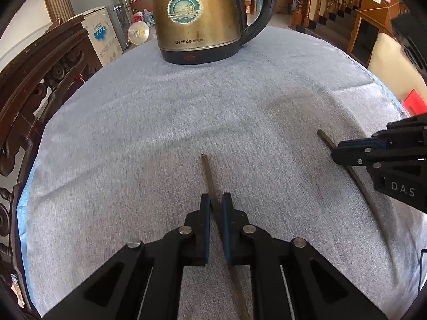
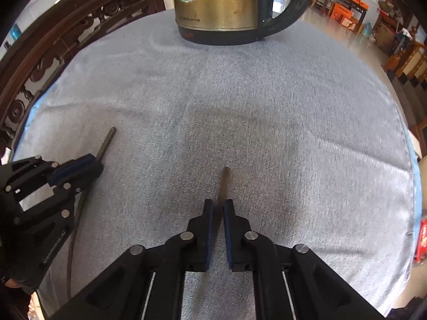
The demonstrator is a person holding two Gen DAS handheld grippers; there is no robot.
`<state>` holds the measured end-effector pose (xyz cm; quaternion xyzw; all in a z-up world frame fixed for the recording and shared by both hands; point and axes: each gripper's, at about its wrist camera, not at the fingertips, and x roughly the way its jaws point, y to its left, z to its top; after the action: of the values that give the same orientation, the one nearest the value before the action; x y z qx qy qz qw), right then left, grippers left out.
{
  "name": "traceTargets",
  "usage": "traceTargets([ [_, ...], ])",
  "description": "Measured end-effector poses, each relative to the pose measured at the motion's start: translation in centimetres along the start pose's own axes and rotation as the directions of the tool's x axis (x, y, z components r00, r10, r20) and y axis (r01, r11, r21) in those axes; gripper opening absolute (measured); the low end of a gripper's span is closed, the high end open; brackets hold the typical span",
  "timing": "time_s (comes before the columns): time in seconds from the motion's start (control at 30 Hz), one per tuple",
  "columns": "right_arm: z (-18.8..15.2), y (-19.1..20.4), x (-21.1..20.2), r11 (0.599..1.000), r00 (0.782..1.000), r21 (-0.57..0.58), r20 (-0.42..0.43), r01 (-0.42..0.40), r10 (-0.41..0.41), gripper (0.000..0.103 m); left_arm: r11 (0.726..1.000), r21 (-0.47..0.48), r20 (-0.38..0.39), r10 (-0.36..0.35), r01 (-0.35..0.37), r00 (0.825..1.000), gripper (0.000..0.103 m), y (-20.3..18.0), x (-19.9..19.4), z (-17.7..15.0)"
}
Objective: Organize utensils
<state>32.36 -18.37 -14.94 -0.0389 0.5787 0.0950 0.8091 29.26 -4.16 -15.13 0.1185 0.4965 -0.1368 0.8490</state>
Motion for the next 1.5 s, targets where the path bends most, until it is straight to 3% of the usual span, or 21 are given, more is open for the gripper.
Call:
traceTargets([
  [0.33,-3.3,-1.9,-4.1,0.993,0.986,0.064,0.141,-0.1,0.091,0.007,0.989,-0.123,0.012,-0.08,0.081,0.997,0.006,2.2,-1.6,-1.1],
  [0.5,-4.8,-3.5,-6.5,0.984,0.969,0.124,0.227,-0.129,0.098,0.007,0.974,-0.199,0.08,-0.09,0.104,0.993,0.006,4.2,-5.1,-2.5],
  [0.67,-6.8,-4.5,-10.0,0.975,0.942,0.188,0.333,-0.123,0.054,0.006,0.962,-0.252,0.161,-0.067,0.106,0.985,0.006,5.6,-9.7,-4.3],
  [0.87,-9.9,-4.4,-14.4,0.965,0.899,0.232,0.438,-0.127,0.013,0.006,0.951,-0.296,0.266,-0.003,0.085,0.964,0.006,6.4,-15.8,-7.3],
  [1.13,-14.8,-3.4,-20.2,0.958,0.822,0.269,0.565,-0.1,-0.073,0.006,0.947,-0.312,0.4,0.064,0.071,0.914,0.005,6.0,-22.5,-10.9],
  [1.37,-18.0,-1.9,-23.6,0.959,0.745,0.276,0.654,-0.071,-0.133,0.006,0.946,-0.316,0.462,0.087,0.073,0.883,0.005,5.3,-25.8,-13.1],
  [1.5,-19.1,-1.6,-24.7,0.958,0.722,0.281,0.675,-0.064,-0.15,0.006,0.945,-0.318,0.472,0.09,0.073,0.877,0.005,5.1,-26.9,-14.1],
])
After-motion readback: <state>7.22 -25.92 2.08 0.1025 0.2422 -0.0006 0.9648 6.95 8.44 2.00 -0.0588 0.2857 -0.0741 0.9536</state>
